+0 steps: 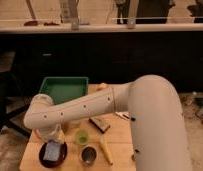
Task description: Place sponge in purple bowl
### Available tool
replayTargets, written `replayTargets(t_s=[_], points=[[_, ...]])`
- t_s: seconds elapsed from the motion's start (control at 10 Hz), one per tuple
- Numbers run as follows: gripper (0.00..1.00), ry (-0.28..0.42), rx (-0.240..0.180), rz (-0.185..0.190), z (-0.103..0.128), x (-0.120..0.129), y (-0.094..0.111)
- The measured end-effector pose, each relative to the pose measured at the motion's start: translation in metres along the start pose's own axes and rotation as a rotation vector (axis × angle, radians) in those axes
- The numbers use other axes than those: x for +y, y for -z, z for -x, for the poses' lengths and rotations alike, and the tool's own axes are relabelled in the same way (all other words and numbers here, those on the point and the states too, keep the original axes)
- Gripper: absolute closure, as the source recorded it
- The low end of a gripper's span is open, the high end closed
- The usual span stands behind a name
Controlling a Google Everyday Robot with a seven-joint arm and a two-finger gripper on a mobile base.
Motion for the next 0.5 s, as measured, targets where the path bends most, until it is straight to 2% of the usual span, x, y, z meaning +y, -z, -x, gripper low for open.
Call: replayTargets(t_s=[0.3,0.5], points=[[0.41,0.001,0.000,0.000,0.0002,-0.0001,-0.0001],[0.28,0.001,-0.001,0.001,0.0004,0.0000,-0.0003]])
